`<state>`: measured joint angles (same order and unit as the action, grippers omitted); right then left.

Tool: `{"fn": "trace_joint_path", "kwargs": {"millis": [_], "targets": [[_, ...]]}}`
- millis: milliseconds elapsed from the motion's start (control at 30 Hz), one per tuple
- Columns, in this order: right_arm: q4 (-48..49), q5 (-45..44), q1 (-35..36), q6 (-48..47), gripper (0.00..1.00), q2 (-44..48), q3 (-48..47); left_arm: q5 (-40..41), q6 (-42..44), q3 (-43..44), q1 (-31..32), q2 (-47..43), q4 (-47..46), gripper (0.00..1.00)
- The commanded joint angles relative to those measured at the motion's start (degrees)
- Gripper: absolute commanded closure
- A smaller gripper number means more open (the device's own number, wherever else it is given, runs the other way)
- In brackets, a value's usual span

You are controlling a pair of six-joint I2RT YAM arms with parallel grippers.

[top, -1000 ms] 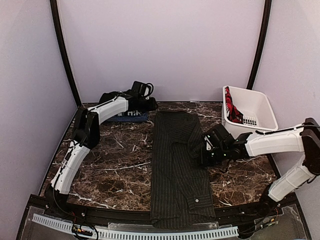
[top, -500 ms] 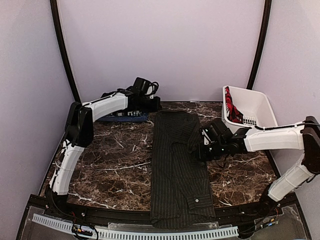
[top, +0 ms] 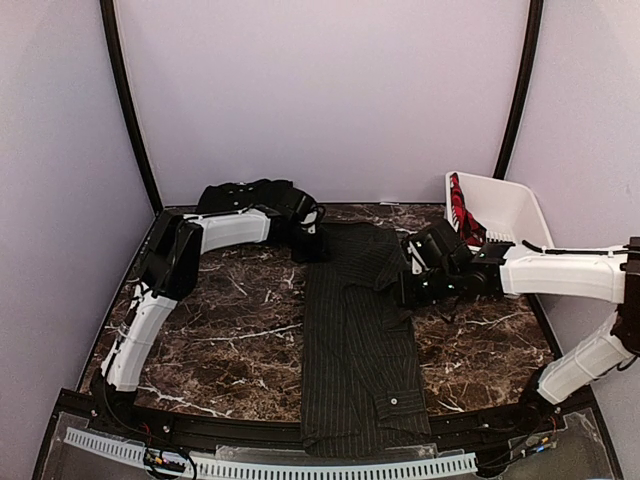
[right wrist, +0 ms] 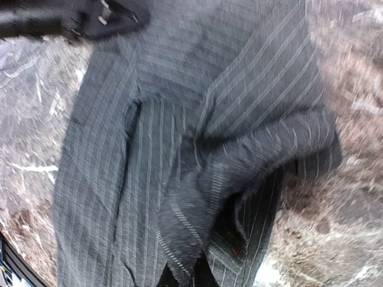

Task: Fold and stack the long sleeve shirts
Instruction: Adjust the rectangle-folded shirt at the center of the board.

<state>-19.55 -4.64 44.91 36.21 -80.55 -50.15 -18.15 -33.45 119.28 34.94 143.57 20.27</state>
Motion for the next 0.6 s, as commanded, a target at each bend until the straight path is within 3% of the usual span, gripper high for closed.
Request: {"fn": "trace_joint_path", "kwargs": {"millis": [0, 267, 567], "targets": [[-2.0, -4.8, -0.2, -2.2, 1.0, 2.9, -5.0, 1.4, -1.6, 4.5, -2.0, 3.7, 2.1, 1.0], [-4.5, -5.8, -1.7, -7.1, 1.0, 4.5, -15.8, 2.1, -1.9, 16.0, -5.5, 11.7, 4.5, 1.0], [0.8, 5.9, -1.6, -11.5, 1.0, 5.4, -20.6, -1.0, -2.1, 21.6, -8.7, 16.0, 0.5, 1.0]]}}
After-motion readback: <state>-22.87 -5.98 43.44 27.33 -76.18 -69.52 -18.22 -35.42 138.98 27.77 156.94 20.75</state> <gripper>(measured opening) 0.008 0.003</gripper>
